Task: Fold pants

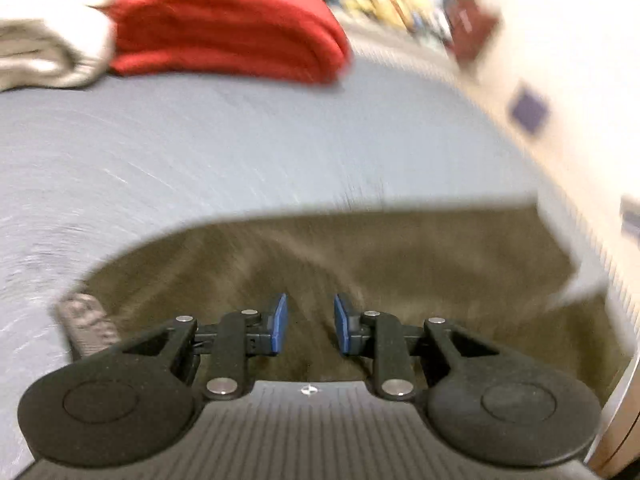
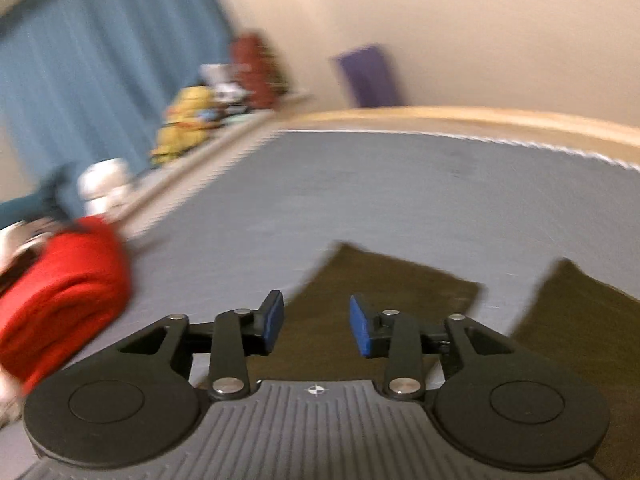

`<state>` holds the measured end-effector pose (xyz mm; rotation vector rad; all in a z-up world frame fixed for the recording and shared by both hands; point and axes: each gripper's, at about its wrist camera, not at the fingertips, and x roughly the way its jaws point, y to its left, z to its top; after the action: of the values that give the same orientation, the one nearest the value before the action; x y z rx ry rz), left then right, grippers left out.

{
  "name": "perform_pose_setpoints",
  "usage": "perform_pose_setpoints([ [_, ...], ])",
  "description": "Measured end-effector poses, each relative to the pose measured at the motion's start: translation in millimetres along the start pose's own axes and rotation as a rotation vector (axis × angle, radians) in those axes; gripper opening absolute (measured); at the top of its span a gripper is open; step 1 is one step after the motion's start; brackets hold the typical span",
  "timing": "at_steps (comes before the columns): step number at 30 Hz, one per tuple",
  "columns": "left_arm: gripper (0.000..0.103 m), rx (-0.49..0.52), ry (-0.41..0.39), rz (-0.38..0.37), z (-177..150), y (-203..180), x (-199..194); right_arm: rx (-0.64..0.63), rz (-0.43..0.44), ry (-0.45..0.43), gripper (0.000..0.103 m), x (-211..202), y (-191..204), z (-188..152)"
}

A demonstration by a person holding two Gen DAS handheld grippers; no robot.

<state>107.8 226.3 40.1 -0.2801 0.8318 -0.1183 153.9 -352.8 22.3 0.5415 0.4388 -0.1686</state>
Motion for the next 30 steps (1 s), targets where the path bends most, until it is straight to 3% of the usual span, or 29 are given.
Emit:
perform_pose_setpoints([
  [4, 0.029, -0.207, -0.046, 0.096, 13.2, 44.7, -50.4, -0.144, 0.202, 0.052, 0.044, -52.7, 60.2, -21.7],
  [9, 0.034, -0.297, -0.101, 0.147, -0.1, 86.9, -74.6, -0.354, 0.448, 0.171, 0.045, -103.1, 120.2, -95.8],
  [10, 0.034, -0.297, -0.105, 0.161, -6.3, 98.4, -68.7, -0.384, 0.49, 0.209, 0.045, -107.3, 131.2, -115.5],
  [12, 0.034, -0.28, -0.013, 0.225, -10.7, 119.4, -51.5, -0.456, 0.564, 0.282, 0.045, -111.5, 154.4, -159.5],
  [14, 0.035, -0.25, -0.004, 0.249, -12.2, 133.2, -37.2, -0.593, 0.611, 0.324, 0.045, -114.7, 176.4, -206.8],
  [17, 0.042, -0.35, 0.035, 0.226, -19.2, 159.4, -17.7, -0.759, 0.714, 0.38, 0.044, -128.5, 202.7, -263.4],
  [19, 0.058, -0.385, 0.053, 0.214, -23.7, 167.9, -5.3, -0.824, 0.764, 0.426, 0.044, -136.7, 215.8, -290.2],
  [26, 0.068, -0.398, 0.087, 0.201, -25.5, 168.1, 18.1, -1.131, 0.977, 0.529, 0.047, -171.6, 241.5, -366.5],
  [30, 0.068, -0.376, 0.113, 0.213, -30.4, 166.1, 36.5, -1.269, 1.003, 0.518, 0.05, -183.6, 239.0, -390.2],
])
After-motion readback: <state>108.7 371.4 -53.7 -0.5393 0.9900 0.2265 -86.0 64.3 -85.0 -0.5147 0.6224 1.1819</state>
